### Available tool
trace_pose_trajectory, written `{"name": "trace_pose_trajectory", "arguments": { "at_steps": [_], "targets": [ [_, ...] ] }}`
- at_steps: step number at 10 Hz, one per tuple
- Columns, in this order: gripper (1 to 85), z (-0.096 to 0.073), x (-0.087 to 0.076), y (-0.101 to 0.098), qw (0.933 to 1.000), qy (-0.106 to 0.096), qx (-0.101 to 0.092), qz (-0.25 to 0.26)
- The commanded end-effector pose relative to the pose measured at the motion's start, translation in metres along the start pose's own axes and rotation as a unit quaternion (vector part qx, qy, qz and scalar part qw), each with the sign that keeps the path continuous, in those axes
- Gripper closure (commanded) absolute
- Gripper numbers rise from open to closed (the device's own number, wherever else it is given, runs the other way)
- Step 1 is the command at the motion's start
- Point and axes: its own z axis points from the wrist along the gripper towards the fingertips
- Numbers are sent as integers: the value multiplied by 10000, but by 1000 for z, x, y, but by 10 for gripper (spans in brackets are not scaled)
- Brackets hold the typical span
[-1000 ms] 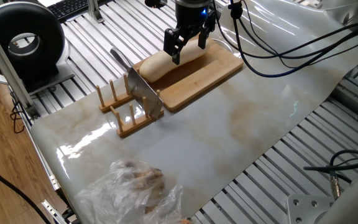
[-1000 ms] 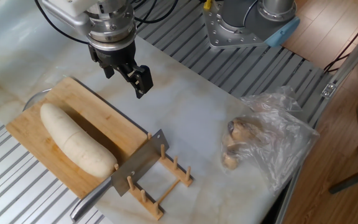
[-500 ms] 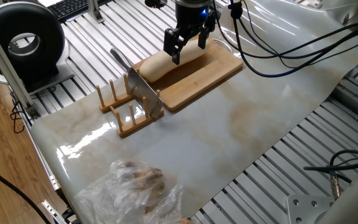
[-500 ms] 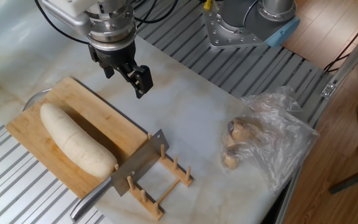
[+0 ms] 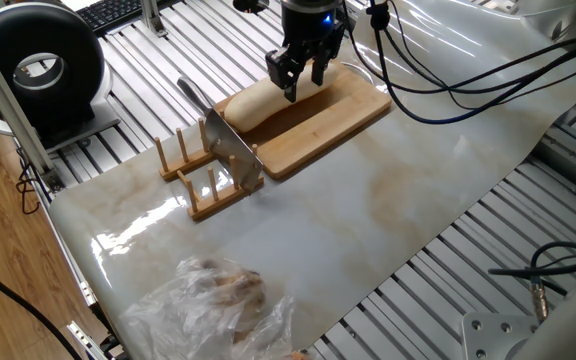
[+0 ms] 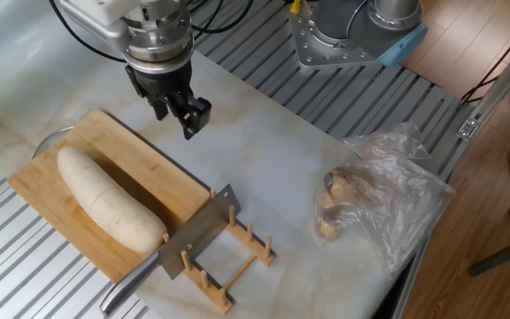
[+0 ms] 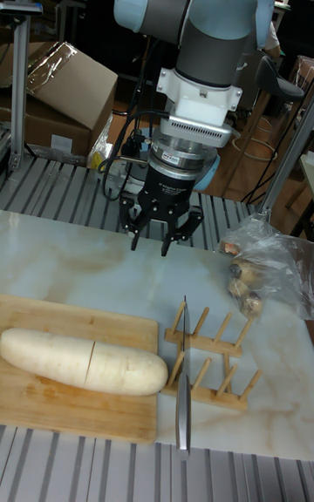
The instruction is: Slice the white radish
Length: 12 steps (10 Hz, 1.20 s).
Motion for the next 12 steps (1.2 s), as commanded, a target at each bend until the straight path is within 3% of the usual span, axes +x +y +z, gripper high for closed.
{"name": "trace_pose_trajectory", "arguments": {
  "at_steps": [1,3,4,5,6,7,10,11,12],
  "targets": [
    [843,-5,-1,9,9998,18,36,184],
    [843,-2,-3,-5,9996,-5,250,134],
    [843,-3,-2,-2,9997,3,212,158],
    [843,-7,3,31,9985,123,-318,439],
    [843,-8,5,39,9977,156,-453,477],
    [843,-6,4,20,9990,131,-95,407],
    [843,-8,8,29,9985,222,-180,468],
    [843,-7,3,28,9986,121,-171,484],
    [843,-3,-7,9,9991,-53,132,396]
  ]
}}
